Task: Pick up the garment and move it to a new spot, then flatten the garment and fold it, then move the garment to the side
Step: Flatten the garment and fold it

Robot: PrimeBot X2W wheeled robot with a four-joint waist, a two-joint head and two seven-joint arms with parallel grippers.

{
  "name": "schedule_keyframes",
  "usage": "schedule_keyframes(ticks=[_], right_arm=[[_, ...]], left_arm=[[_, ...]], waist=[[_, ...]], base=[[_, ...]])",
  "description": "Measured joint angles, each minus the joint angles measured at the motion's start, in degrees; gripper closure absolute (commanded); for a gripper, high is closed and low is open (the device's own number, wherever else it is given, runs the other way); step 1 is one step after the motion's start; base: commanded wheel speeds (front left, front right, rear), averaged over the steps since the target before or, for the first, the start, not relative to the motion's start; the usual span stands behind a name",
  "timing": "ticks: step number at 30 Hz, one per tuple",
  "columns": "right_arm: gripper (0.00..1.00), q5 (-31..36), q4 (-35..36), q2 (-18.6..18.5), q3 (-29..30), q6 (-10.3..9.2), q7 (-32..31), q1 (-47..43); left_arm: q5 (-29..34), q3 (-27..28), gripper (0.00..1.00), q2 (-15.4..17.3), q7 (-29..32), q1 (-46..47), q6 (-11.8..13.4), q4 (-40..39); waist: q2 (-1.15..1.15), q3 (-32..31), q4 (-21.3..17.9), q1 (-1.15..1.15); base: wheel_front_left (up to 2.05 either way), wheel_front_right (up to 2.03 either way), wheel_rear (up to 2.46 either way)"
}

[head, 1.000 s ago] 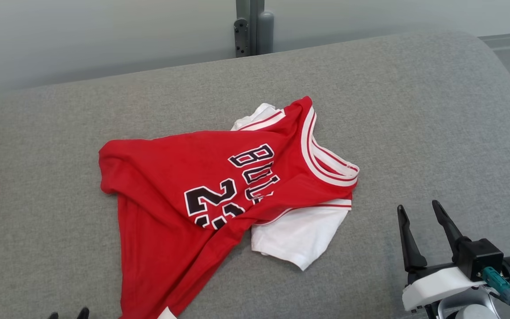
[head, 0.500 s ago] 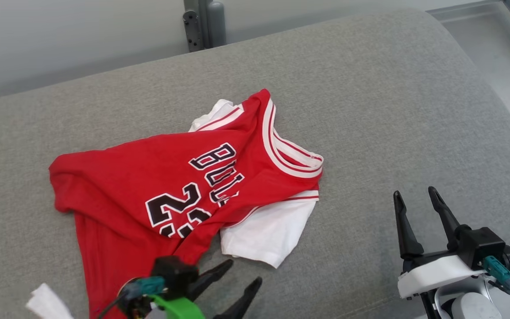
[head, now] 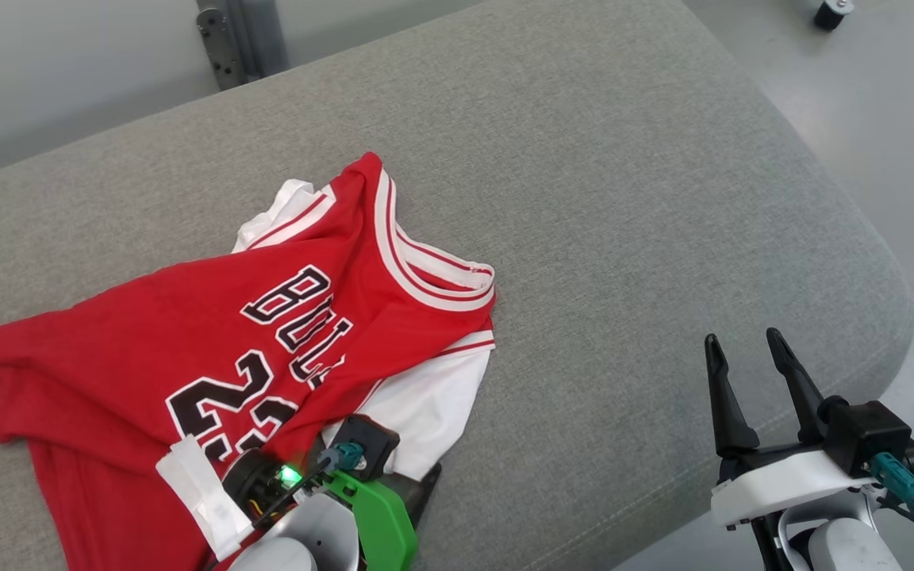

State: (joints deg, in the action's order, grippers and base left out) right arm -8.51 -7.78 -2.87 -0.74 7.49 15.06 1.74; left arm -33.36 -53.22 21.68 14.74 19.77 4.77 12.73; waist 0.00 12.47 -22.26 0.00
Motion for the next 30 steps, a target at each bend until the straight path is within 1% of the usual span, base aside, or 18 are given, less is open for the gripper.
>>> schedule_keyframes(ticks=[1, 4, 5, 9, 12, 14, 18, 19, 20, 22, 25, 27, 28, 30], right_arm=[[0.0, -0.1, 0.0, 0.0, 0.0, 0.0, 0.0, 0.0], [0.0, -0.1, 0.0, 0.0, 0.1, 0.0, 0.0, -0.1], [0.0, -0.1, 0.0, 0.0, 0.1, 0.0, 0.0, -0.2], [0.0, -0.4, 0.0, 0.0, 0.0, 0.0, 0.0, -0.2], [0.0, -0.6, 0.0, 0.0, -0.3, 0.0, 0.0, 0.0], [0.0, -0.9, 0.0, 0.0, -0.7, 0.0, 0.0, 0.4], [0.0, -1.4, -0.1, 0.0, -2.1, 0.0, 0.0, 1.4], [0.0, -1.5, -0.2, 0.0, -2.3, 0.0, 0.0, 1.5], [0.0, -1.5, -0.2, 0.0, -2.5, 0.0, 0.0, 1.6], [0.0, -1.6, -0.3, 0.0, -2.7, 0.0, 0.0, 1.8], [0.0, -1.7, -0.4, 0.0, -1.9, 0.0, 0.0, 1.8], [0.0, -1.2, -0.4, 0.0, -1.1, 0.0, 0.0, 1.6], [0.0, -0.9, -0.5, 0.0, -0.7, 0.0, 0.0, 1.5], [0.0, -0.1, -0.4, 0.1, 0.1, 0.01, 0.0, 1.3]], left_arm=[[0.2, 0.2, 1.0, -0.4, -0.7, 0.1, 0.5, 0.5], [-0.4, 1.0, 1.0, -1.3, -1.6, 0.3, 0.6, 0.8], [-2.1, 1.7, 1.0, -2.1, -2.1, 0.2, 0.5, 0.3], [-7.3, 4.6, 1.0, -7.0, -4.0, 0.2, -0.3, -4.0], [-8.6, 5.0, 1.0, -9.1, -3.7, 2.3, -0.8, -4.9], [-8.8, 4.6, 1.0, -10.5, -2.2, 4.9, -1.5, -4.3], [-9.0, 3.7, 1.0, -14.2, -1.4, 7.1, -1.5, 0.2], [-9.7, 3.6, 0.55, -14.9, -1.7, 7.0, -1.9, 1.6], [-10.8, 3.6, 0.0, -15.8, -2.0, 6.6, -2.0, 2.8], [-11.0, 3.1, 0.0, -16.7, -3.7, 5.7, -2.5, 5.0], [-11.2, 2.8, 0.0, -16.9, -5.8, 4.7, -3.4, 6.3], [-13.6, 3.7, 0.0, -17.2, -7.2, 3.7, -4.9, 4.9], [-14.4, 4.6, 0.0, -17.5, -8.3, 3.2, -5.0, 3.6], [-14.7, 5.7, 0.0, -16.7, -9.8, 2.8, -5.4, 0.5]], waist=[[0.0, 0.1, -0.6, 0.0], [0.0, 0.0, -1.7, 0.0], [0.0, -0.1, -2.1, 0.0], [0.0, -0.2, -2.8, 0.0], [0.0, 0.1, -3.2, 0.0], [0.0, 0.6, -3.4, 0.0], [0.0, 1.6, -3.9, 0.0], [0.0, 1.8, -4.1, 0.0], [0.0, 2.0, -4.2, 0.0], [0.0, 2.3, -4.5, 0.0], [0.0, 2.5, -4.3, 0.0], [0.0, 2.5, -3.8, 0.0], [0.0, 2.4, -3.4, 0.0], [0.0, 2.0, -2.6, 0.0]], base=[[0.0, 0.0, 0.0], [0.0, 0.0, 0.0], [0.0, 0.0, 0.0], [0.0, 0.0, 0.0], [0.0, 0.0, 0.0], [0.0, 0.0, 0.0], [0.0, 0.0, 0.0], [0.0, 0.0, 0.0], [0.0, 0.0, 0.0], [0.0, 0.0, 0.0], [0.0, 0.0, 0.0], [0.0, 0.0, 0.0], [0.0, 0.0, 0.0], [0.0, 0.0, 0.0]])
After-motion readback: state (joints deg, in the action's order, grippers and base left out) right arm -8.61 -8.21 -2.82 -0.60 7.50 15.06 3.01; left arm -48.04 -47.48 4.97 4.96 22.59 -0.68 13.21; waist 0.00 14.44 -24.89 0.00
